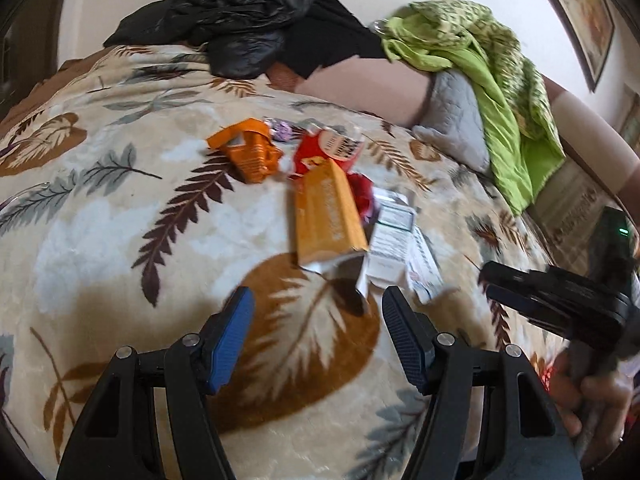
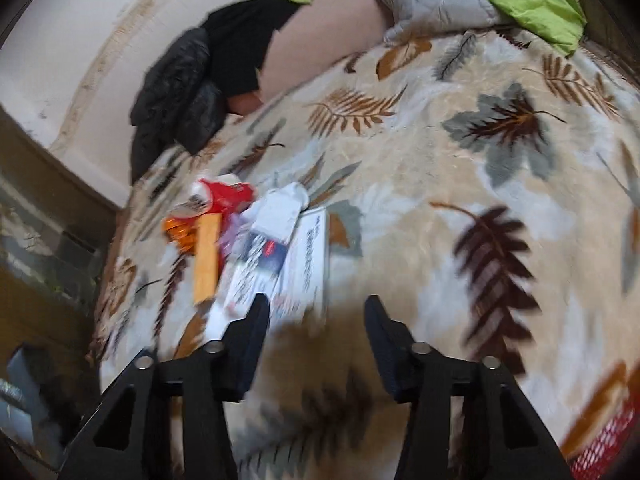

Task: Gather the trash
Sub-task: 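Withdraw both open tools from the basket back toward the bed, then grasp the white medicine box with the right tool while the left tool grasps the yellow box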

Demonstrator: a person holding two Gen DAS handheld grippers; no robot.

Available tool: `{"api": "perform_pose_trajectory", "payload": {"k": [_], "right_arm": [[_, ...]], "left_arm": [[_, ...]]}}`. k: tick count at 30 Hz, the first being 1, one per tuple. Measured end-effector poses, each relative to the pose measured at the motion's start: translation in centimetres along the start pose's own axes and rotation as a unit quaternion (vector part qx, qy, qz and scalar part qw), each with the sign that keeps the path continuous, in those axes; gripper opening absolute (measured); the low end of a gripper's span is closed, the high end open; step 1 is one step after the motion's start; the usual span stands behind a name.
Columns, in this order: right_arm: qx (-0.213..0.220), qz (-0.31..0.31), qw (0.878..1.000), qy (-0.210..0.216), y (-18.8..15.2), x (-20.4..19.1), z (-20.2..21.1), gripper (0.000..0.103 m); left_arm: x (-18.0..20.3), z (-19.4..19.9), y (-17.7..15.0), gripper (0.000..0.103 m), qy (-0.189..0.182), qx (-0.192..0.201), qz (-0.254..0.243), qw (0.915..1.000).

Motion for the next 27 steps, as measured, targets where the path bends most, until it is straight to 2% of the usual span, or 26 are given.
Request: {"api": "perform_pose_trajectory", "payload": {"k": [2,8,10,12,14,17,23,27], "right_arm": [[-0.016,-0.001,1.0,-0.009,1.2,0.0,-2.2,0.05],[-0.055,0.0,0.999,0.002,1.9,-0.6,-6.5,0.05],[-0.052,0.045,0.998,-0.016,1.8,-2.4,-7.1,0.05],[-0.051,0.078,0.995,-0.036,1.6,-3.8,-7.9,0.056],[-0.045,0.109,0.991,-0.068,1.3,-4.7,-8.3,0.053],[-0.03,0.105,0.992,-0.065,1.5,-4.6,-7.1,0.052],[0.009,0.064,0.993,-0.097,1.4,-1.9,-3.7,0.052],[0.02,0.045,0.995,-0.086,1.2,-0.6,-2.2,0.053]], "left_arm": [[-0.5,-0.2,0.3,0.065,-0.005,-0.001,0.009,0.9999],[-1.1,-0.7,1.4,0.065,-0.002,0.002,0.02,0.9998],[-1.2,-1.1,2.0,0.065,0.001,0.002,0.022,0.9998],[-1.2,-1.6,2.6,0.065,0.0,0.001,0.025,0.9997],[-1.1,-2.0,3.0,0.065,0.004,0.001,0.027,0.9996],[-1.0,-2.8,3.6,0.065,0.004,-0.002,0.032,0.9995],[-0.8,-4.6,4.8,0.065,0.003,-0.009,0.043,0.999],[0.0,-6.0,5.3,0.065,-0.005,-0.017,0.044,0.9989]]}}
Point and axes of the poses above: each gripper's, at about its wrist camera, not at the fingertips, and z roughly against the way its jaws point, x to its right, y to its top, the point moved 2 cm from there along -z, roughly the way its jaws point, and after that the axes turned 6 degrees about -x, right-handed, at the moved point
